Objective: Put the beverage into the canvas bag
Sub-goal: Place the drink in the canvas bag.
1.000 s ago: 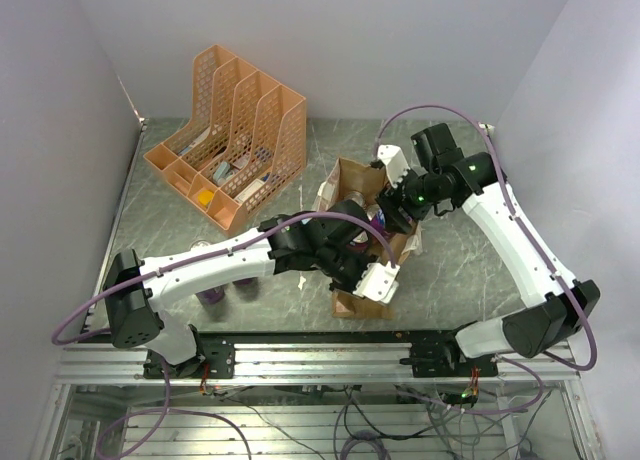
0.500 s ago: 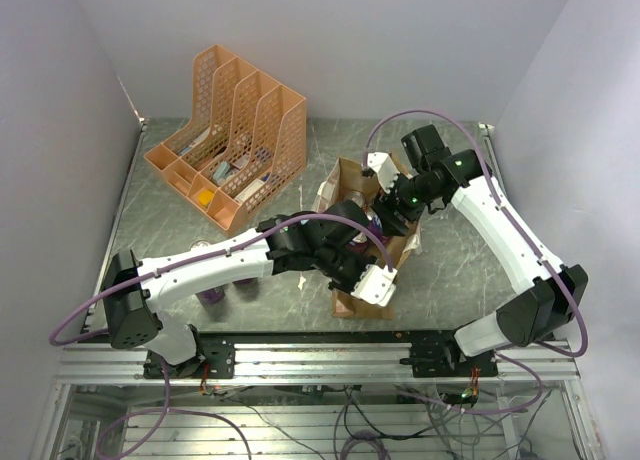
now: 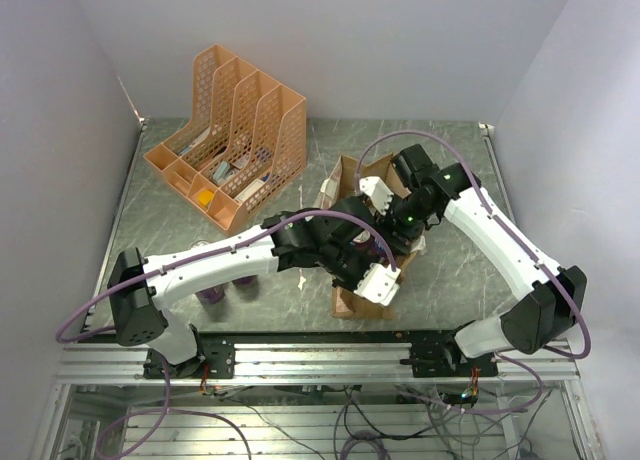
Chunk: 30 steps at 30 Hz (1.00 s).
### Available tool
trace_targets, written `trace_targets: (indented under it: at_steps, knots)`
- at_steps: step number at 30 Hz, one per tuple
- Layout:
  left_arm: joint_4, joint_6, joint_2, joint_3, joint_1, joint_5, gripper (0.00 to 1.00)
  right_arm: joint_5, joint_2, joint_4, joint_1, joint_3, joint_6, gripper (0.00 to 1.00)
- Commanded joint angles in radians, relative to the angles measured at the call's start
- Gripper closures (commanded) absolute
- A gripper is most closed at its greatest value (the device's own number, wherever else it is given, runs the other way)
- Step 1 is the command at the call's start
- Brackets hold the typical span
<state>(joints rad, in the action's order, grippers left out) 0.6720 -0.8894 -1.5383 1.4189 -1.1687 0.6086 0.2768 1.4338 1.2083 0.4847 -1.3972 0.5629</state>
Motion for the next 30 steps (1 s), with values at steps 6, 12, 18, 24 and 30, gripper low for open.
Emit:
trace_targets:
  at_steps: [6, 12, 18, 24, 30]
  knots:
    - [0.076, -0.068, -0.015, 0.041, 0.005, 0.07, 0.93, 0.03, -0.036, -0.093, 0.048, 0.093, -0.022, 0.94]
    - [0.08, -0.081, 0.016, 0.031, 0.01, 0.067, 0.93, -0.035, -0.024, -0.171, 0.055, 0.132, -0.05, 0.96]
    - [0.056, -0.073, 0.036, -0.002, 0.016, 0.068, 0.93, -0.077, -0.005, -0.25, 0.059, 0.188, -0.085, 0.96]
    - [0.043, -0.06, 0.052, -0.02, 0.021, 0.062, 0.93, -0.096, 0.007, -0.302, 0.058, 0.236, -0.09, 0.96]
    - [0.047, -0.081, 0.061, -0.039, 0.023, 0.06, 0.93, -0.122, 0.026, -0.372, 0.059, 0.277, -0.101, 0.95]
